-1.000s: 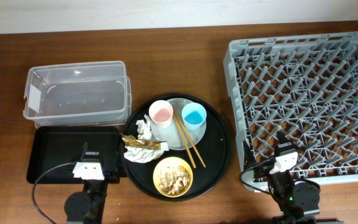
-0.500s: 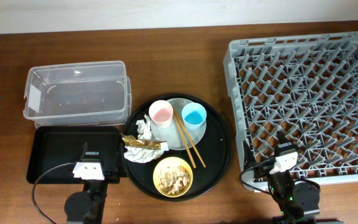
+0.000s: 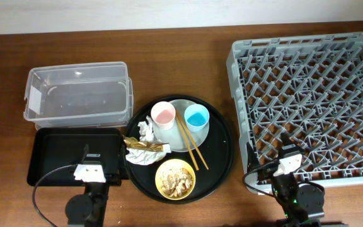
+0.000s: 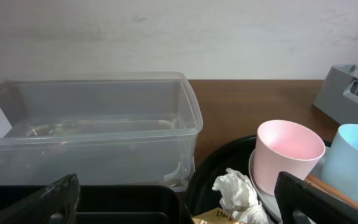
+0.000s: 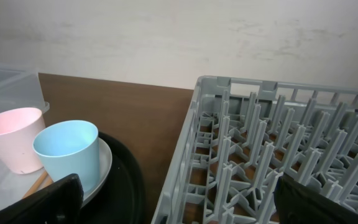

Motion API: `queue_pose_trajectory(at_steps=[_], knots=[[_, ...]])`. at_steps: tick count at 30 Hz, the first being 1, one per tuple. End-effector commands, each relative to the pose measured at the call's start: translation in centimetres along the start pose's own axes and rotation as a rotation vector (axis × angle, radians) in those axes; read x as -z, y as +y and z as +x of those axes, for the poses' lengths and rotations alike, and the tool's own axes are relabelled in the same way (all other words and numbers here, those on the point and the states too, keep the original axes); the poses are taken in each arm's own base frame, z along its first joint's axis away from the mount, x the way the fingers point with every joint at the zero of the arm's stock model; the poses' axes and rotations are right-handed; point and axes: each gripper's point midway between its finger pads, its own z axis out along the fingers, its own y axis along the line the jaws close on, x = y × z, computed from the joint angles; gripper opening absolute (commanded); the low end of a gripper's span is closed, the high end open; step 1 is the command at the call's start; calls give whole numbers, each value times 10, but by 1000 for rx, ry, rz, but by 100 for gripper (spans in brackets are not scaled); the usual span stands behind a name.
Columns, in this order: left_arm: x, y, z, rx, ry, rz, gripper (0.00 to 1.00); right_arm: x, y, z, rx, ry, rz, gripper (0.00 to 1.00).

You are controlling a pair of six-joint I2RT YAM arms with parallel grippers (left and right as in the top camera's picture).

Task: Sort waste into correct bins and load items into the dishwasher rack
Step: 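Move the left gripper toward the gold wrapper on the round tray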

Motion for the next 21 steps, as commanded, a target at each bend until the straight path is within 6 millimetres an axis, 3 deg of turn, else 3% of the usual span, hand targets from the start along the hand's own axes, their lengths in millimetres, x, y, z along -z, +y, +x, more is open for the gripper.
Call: queue_pose_trajectory(at_steps=[1,6,9,13,17,21], knots=[[2,2,-8,6,-22,-13,99,0,1,2,-5,0,-5,99],[4,0,-35,9,-132,-2,99,0,1,2,-5,0,-5,99],[16,-26,-75,8,-255,147,99,0,1,2,-5,0,-5,99],[35,-29,-117,55,-273,162,99,0,1,2,-5,0,-5,99],[50,-31,-161,64,-141,148,99,0,1,2,-5,0,-5,99],[45,-34,-177,73,130,142,99,0,1,2,-5,0,-5,99]])
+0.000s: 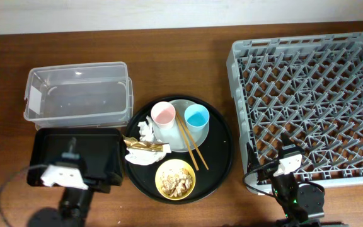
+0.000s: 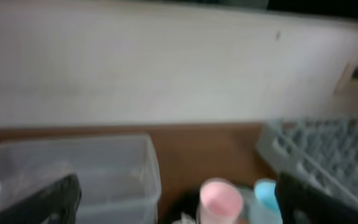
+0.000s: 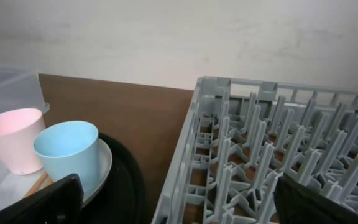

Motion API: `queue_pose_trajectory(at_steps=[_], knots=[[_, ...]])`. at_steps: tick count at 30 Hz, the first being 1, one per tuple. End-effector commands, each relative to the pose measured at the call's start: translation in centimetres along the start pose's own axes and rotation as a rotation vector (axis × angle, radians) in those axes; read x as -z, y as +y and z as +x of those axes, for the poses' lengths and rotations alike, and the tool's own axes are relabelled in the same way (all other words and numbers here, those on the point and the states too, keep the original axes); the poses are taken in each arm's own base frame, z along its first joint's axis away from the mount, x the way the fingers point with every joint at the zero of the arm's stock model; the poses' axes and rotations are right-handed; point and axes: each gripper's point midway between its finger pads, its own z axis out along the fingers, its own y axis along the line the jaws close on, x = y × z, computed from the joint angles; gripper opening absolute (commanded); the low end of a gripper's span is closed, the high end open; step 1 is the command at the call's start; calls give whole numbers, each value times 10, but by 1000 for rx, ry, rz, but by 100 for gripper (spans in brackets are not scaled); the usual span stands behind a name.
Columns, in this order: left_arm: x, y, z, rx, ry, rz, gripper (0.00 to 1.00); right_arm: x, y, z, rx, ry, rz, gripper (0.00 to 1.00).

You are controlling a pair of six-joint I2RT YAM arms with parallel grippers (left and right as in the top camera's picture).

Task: Sort waste into correct bins and load items into the dishwasher rack
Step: 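Move the left gripper toward the gold wrapper on the round tray, then grasp the gold wrapper with the left gripper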

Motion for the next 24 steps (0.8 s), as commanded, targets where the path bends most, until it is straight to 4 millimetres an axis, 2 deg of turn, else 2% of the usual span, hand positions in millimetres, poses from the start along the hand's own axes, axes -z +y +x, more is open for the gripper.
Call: queue_pose_trajectory(at_steps=[1,3,6,9,10,14,16,17,19,20,21,24], knots=[[-8,-12,-25,25,221,37,99,0,1,2,-5,2,-5,99],[-13,-23,-24,62,413,80,99,0,1,2,-5,2,-5,99],[-25,-41,-28,123,585,171,99,0,1,2,-5,2,-5,99],[-42,-41,-24,153,689,172,99,0,1,2,-5,2,-5,99],[-45,-42,-19,164,719,180,93,0,1,2,-5,2,-5,99],[-46,-39,17,273,903,132,40,0,1,2,-5,2,-5,99],[-45,-35,40,329,976,64,6,0,1,2,-5,2,-5,99],[-46,-34,50,351,998,29,2,0,1,2,-5,2,-4,99],[-47,-33,74,388,1029,-51,2,0,1,2,-5,2,-5,99],[-49,-38,95,413,1056,-88,3,0,1,2,-5,2,-5,99],[-50,-43,109,429,1073,-101,5,0,1,2,-5,2,-4,99],[-56,-56,142,452,1097,-122,18,0,1,2,-5,2,-4,99]])
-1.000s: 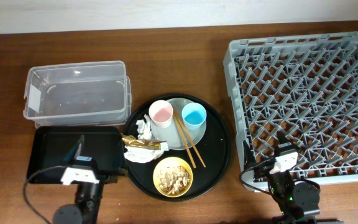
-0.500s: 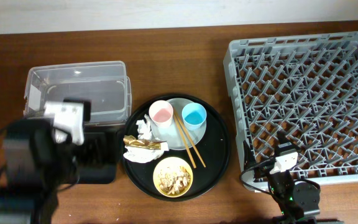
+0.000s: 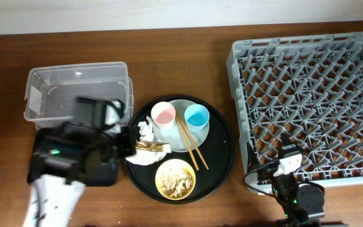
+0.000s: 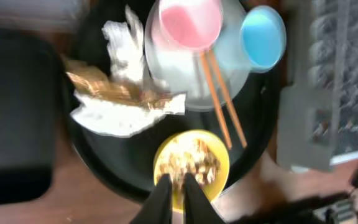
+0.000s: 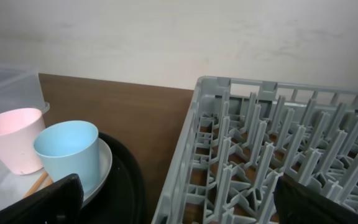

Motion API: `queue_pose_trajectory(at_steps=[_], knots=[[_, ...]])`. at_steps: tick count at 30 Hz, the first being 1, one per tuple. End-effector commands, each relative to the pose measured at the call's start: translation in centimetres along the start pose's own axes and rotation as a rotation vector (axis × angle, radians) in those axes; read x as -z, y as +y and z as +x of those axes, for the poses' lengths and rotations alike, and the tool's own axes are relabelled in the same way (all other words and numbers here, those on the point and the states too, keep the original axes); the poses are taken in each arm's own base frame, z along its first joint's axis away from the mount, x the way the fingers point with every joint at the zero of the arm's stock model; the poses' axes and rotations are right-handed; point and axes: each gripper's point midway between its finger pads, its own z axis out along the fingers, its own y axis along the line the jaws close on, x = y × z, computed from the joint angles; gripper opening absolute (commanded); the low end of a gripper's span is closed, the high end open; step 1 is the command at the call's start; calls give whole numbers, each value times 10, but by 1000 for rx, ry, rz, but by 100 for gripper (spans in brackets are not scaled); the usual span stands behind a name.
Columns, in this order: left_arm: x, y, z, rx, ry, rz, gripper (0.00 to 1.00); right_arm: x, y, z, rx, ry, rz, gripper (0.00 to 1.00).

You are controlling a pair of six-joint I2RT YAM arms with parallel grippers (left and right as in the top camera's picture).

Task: Sort waste into correct bins and load items into the dishwasher rack
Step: 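Grasp the gold wrapper with the left gripper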

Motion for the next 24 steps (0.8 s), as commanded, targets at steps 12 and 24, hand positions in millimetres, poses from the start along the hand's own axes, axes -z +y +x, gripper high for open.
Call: queue_pose_trajectory(at_steps=[12,24], knots=[[-88,41,13,451,-68,-280,43,0,1,2,-5,1,-5,99],[-141,61,30,608,25,-391,54,0,1,2,-5,1,-5,99]])
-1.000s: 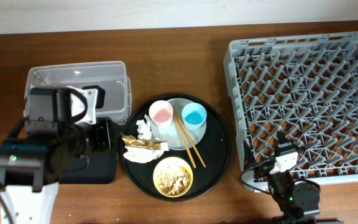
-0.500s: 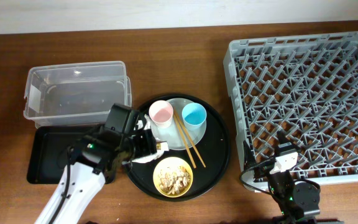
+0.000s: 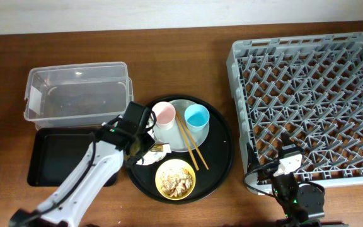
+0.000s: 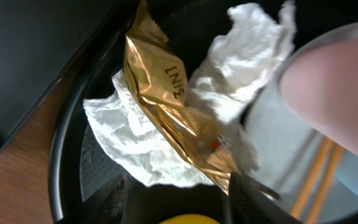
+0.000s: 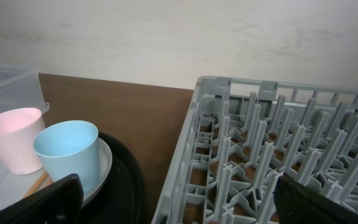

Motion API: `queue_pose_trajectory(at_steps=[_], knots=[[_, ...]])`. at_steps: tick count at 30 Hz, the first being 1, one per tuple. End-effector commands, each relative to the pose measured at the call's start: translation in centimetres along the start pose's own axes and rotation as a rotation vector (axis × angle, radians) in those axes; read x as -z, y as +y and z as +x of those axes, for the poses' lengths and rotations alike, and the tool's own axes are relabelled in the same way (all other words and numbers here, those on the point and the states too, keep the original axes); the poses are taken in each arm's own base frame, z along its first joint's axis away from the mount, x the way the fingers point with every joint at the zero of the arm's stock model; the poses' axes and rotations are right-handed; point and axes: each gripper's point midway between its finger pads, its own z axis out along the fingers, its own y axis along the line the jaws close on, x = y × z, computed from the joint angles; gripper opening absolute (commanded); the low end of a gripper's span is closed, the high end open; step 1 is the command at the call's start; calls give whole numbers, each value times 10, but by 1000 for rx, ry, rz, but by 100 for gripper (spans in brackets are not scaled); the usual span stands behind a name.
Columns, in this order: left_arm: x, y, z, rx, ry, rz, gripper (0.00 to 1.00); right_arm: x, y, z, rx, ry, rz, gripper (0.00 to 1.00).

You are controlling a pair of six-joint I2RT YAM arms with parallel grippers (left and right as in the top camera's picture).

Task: Sort waste into correct bins and load items into the dishwasher rack
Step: 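Grasp the gold wrapper with the left gripper, then carry the gold wrapper into the clear plastic bin and release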

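Note:
A crumpled gold wrapper (image 4: 173, 118) lies on white paper (image 4: 135, 152) at the left side of the round black tray (image 3: 222, 151), with a white tissue (image 4: 253, 43) beside it. My left gripper (image 4: 179, 202) hangs low over the wrapper's near end, open, one finger on each side. A pink cup (image 3: 164, 115), a blue cup (image 3: 196, 116) and chopsticks (image 3: 189, 144) sit on a grey plate. A yellow bowl (image 3: 175, 178) holds food scraps. My right gripper (image 5: 179, 208) rests open at the front, next to the grey rack (image 3: 314, 107).
A clear plastic bin (image 3: 77, 93) stands at the back left, with a black bin (image 3: 62, 157) in front of it, just left of the tray. My left arm reaches from the front edge across the black bin's right side.
My left gripper was high above the tray with the whole tray in its view. Now it is low and close over the gold wrapper. The right arm has not moved.
My left gripper rested open at the table's front, by the black bin. Then it stood higher and further left. Then it looked down on the tray from above the bins. Now it is open, close over the wrapper. The right gripper stayed put.

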Motion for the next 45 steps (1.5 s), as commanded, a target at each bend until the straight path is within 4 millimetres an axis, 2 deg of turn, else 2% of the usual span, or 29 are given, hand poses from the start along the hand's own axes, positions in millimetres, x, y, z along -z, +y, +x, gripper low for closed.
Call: queue_pose_trajectory(at_steps=[1,5,8,12,17,18,20,23,26,28,31,36,40,42,45], knots=[[-15,4,4,26,22,-40,54,0,1,2,-6,1,-5,99],[-25,-2,4,26,31,-35,55,0,1,2,-6,1,-5,99],[-27,-6,2,27,23,-20,50,0,1,2,-6,1,-5,99],[-30,-13,-1,29,13,5,50,0,1,2,-6,1,-5,99],[-41,-12,7,22,50,-18,50,0,1,2,-6,1,-4,99],[-42,-11,8,21,52,-22,47,0,1,2,-6,1,-5,99],[-42,-11,6,21,44,-22,28,0,1,2,-6,1,-5,99],[-40,-10,1,36,35,-19,12,0,1,2,-6,1,-5,99],[-34,-8,-4,50,27,-12,1,0,1,2,-6,1,-5,99],[-25,-6,-8,62,17,2,1,0,1,2,-6,1,-5,99],[-1,-8,-16,78,-18,63,1,0,1,2,-6,1,-5,99],[57,-20,-29,46,-132,240,1,0,1,2,-6,1,-5,99],[105,-14,-57,61,-338,331,1,0,1,2,-6,1,-5,99],[129,-22,-75,-38,-451,395,1,0,1,2,-6,1,-5,99],[150,-23,-103,-15,-553,452,1,0,1,2,-6,1,-5,99]])
